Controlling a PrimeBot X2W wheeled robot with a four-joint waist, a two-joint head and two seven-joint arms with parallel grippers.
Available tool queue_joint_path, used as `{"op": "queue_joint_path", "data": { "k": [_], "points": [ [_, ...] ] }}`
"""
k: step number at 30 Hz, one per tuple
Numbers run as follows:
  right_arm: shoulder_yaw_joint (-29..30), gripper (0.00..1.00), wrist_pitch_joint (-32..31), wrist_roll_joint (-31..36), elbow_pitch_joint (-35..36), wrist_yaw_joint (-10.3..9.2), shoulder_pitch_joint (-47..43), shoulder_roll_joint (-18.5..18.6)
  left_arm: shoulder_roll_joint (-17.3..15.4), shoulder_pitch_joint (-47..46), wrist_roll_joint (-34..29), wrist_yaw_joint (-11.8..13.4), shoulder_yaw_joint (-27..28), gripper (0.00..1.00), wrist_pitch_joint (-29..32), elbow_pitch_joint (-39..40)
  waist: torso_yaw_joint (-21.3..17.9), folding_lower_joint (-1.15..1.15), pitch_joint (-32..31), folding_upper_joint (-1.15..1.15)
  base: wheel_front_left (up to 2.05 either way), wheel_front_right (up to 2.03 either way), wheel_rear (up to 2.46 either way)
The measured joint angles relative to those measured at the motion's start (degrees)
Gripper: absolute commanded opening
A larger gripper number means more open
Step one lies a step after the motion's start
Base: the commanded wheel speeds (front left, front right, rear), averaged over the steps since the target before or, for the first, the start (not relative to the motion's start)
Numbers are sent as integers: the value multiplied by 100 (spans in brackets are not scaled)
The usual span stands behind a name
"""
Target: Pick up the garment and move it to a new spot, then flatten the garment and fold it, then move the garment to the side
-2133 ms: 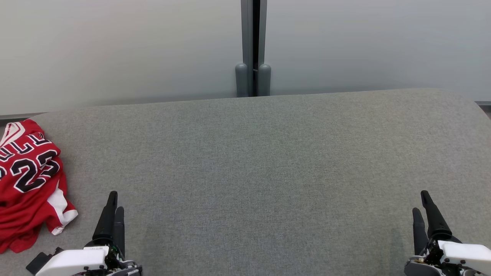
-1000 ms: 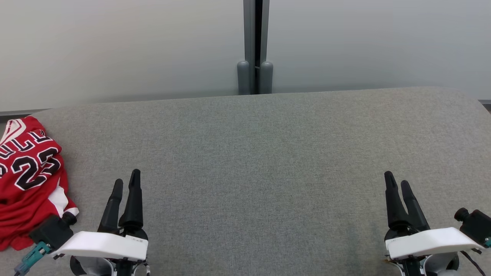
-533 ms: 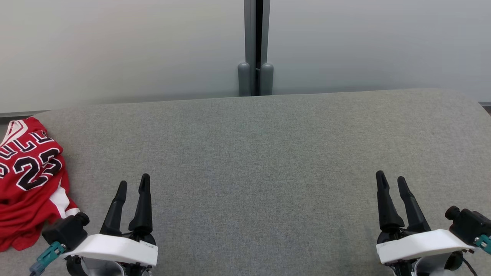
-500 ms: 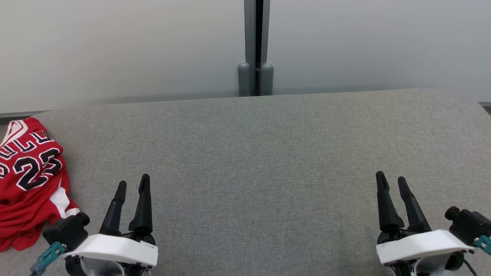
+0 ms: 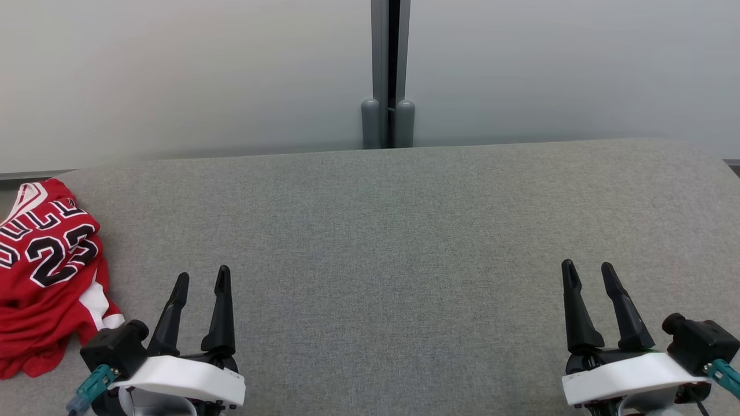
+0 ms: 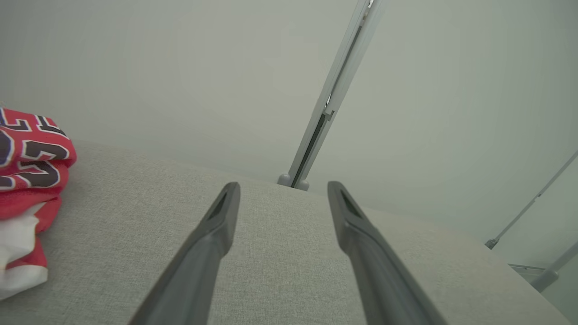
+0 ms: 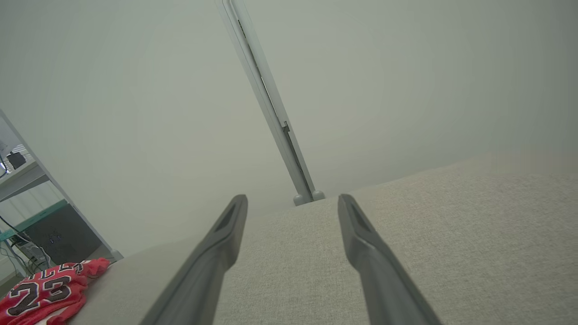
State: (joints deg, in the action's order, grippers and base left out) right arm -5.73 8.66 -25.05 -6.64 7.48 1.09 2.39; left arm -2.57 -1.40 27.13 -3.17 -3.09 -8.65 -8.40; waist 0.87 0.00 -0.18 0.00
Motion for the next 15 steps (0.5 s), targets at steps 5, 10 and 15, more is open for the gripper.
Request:
{"op": "queue_joint_path", "data": {
  "k": [5,10,15],
  "points": [
    [52,100,74,221,13,0,-28,8,-2,2,-257,73,-4,100,-77,-55,-6,0,-13,0,0,0,0],
    [87,100,142,445,22,1,-73,12,-2,2,-475,103,-9,100,-145,-90,-4,0,-23,0,0,0,0],
    [29,100,200,767,14,1,-79,15,-2,2,-737,105,-12,100,-204,-120,-2,0,-13,0,0,0,0]
  ]
}}
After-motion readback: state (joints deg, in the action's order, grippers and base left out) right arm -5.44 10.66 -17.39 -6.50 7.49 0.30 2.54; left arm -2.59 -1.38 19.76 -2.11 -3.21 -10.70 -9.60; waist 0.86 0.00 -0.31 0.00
